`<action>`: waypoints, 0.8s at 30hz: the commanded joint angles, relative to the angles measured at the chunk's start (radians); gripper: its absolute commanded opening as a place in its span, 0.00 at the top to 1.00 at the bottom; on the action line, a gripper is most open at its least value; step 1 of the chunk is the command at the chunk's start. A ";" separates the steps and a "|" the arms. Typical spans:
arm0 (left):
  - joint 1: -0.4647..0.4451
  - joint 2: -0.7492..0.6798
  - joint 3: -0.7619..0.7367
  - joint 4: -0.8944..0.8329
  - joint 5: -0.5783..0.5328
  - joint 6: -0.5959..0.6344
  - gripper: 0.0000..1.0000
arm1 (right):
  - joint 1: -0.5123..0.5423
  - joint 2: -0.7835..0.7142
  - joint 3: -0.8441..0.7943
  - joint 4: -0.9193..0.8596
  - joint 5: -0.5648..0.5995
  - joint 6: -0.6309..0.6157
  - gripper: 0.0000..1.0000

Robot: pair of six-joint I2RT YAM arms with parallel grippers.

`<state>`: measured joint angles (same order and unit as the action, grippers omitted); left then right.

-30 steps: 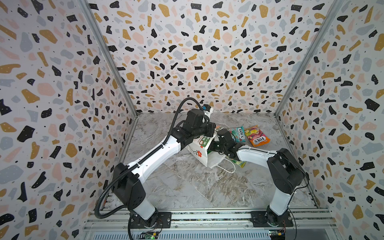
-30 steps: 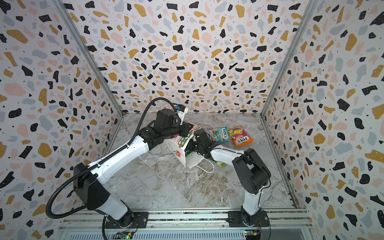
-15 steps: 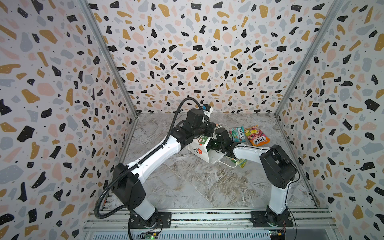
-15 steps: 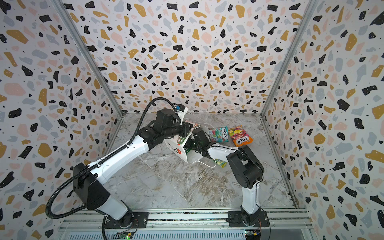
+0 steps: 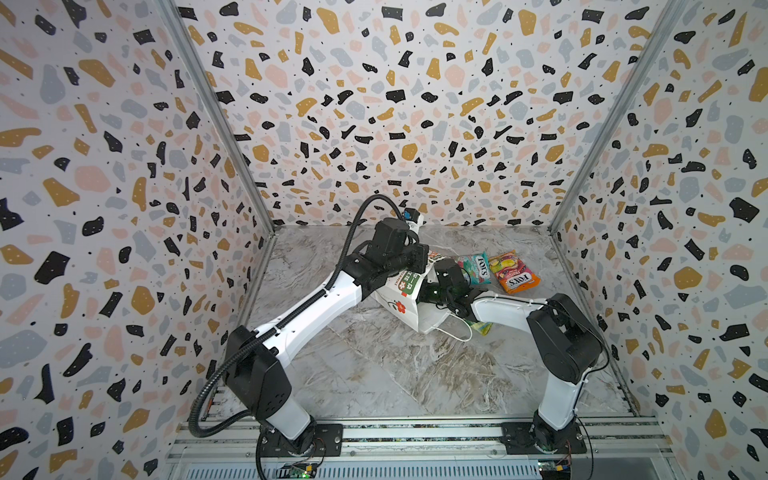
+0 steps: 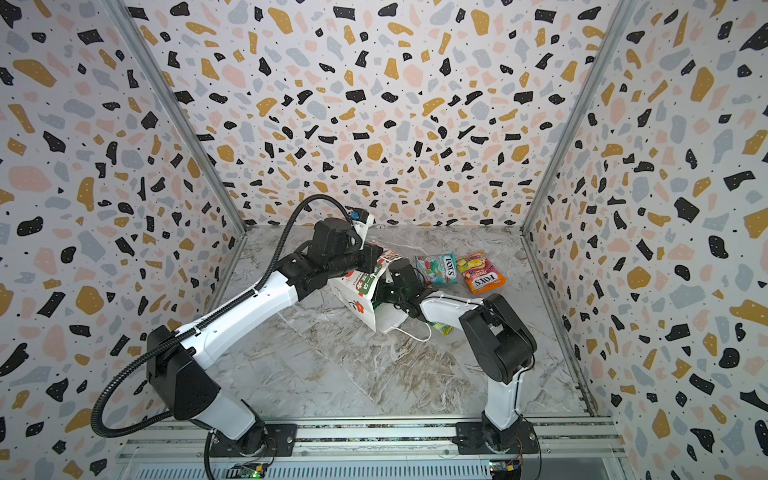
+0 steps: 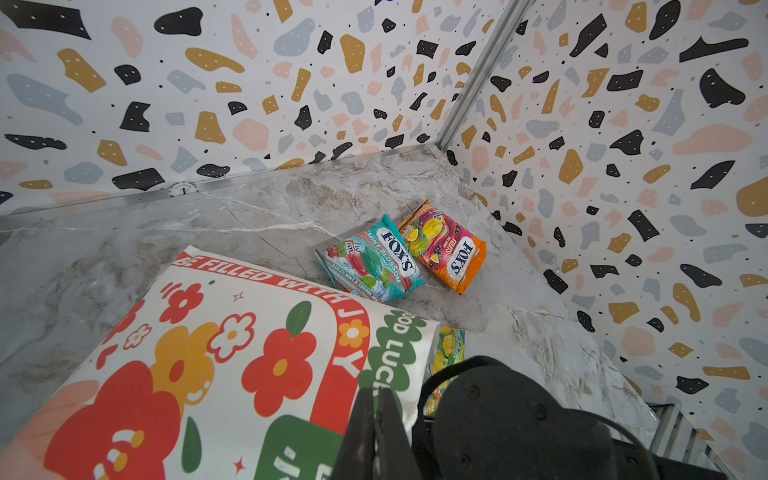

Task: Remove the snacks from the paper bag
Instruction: 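Grasp the teal-red mint blossom packet inside the bag with the right gripper, then pull the mint blossom packet out of the bag with the right gripper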

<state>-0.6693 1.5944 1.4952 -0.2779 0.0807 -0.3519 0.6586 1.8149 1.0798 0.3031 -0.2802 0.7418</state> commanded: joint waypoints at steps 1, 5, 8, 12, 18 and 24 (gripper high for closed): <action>-0.004 0.002 0.007 0.022 -0.039 0.008 1.00 | 0.002 -0.098 -0.016 -0.033 -0.016 -0.075 1.00; -0.003 0.006 0.007 0.026 -0.043 0.002 1.00 | 0.001 -0.149 -0.022 -0.086 -0.016 -0.116 1.00; -0.004 0.006 0.007 0.026 -0.050 0.001 1.00 | 0.002 -0.193 -0.033 -0.121 -0.010 -0.140 1.00; -0.004 0.006 0.006 0.025 -0.052 -0.001 1.00 | 0.001 -0.256 -0.048 -0.179 0.010 -0.170 1.00; -0.004 0.004 0.008 0.026 -0.056 -0.001 1.00 | -0.001 -0.376 -0.095 -0.247 0.066 -0.220 1.00; -0.004 0.009 0.017 0.024 -0.056 -0.001 1.00 | -0.001 -0.504 -0.116 -0.330 0.116 -0.284 1.00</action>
<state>-0.6701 1.5948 1.4952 -0.2775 0.0387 -0.3531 0.6586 1.3872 0.9619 0.0109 -0.2096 0.5159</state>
